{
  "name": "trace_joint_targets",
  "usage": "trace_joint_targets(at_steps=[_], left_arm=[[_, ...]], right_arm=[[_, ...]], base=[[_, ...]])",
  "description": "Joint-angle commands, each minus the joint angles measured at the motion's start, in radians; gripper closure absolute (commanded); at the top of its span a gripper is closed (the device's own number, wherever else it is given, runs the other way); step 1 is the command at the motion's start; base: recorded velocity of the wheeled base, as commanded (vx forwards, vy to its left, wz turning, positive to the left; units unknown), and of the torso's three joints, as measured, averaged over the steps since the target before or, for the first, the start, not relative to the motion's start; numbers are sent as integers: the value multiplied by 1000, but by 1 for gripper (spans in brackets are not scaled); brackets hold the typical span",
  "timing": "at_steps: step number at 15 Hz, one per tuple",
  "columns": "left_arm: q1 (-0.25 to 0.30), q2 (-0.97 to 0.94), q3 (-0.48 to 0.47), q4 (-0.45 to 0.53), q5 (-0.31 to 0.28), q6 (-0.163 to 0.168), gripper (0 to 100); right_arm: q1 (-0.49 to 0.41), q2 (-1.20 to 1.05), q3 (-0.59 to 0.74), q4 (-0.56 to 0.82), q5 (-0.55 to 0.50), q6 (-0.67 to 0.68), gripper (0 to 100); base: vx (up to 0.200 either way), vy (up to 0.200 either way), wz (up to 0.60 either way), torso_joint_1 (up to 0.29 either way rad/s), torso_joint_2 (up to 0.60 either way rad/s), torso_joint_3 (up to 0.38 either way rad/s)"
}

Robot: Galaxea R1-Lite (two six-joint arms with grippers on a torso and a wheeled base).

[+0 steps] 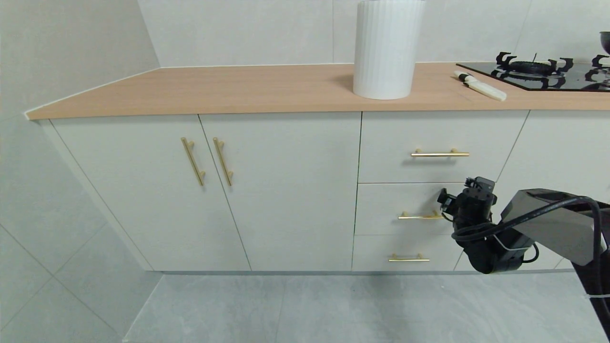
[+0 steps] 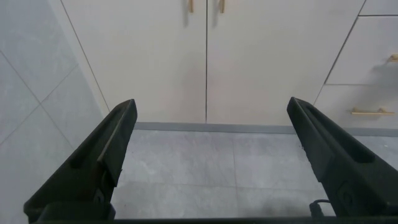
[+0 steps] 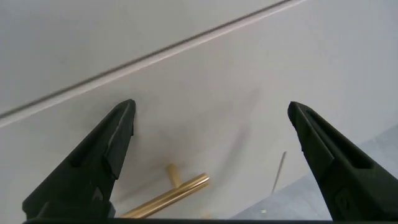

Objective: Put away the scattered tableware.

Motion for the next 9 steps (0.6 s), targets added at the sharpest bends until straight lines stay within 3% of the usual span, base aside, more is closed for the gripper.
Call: trace_joint_targets(at_steps=[1,8,9], left_arm=[[0,0,0,0,0,0,0],[0,0,0,0,0,0,0],[0,0,0,0,0,0,0]], right_arm=[[-10,-2,-12,-4,-4,-2,0],[-12,-62,20,-4,-4,-4,0],[-12,-137,97,-1,1,-16,0]], base=[[0,0,0,0,0,0],[0,0,0,0,0,0],[0,0,0,0,0,0]])
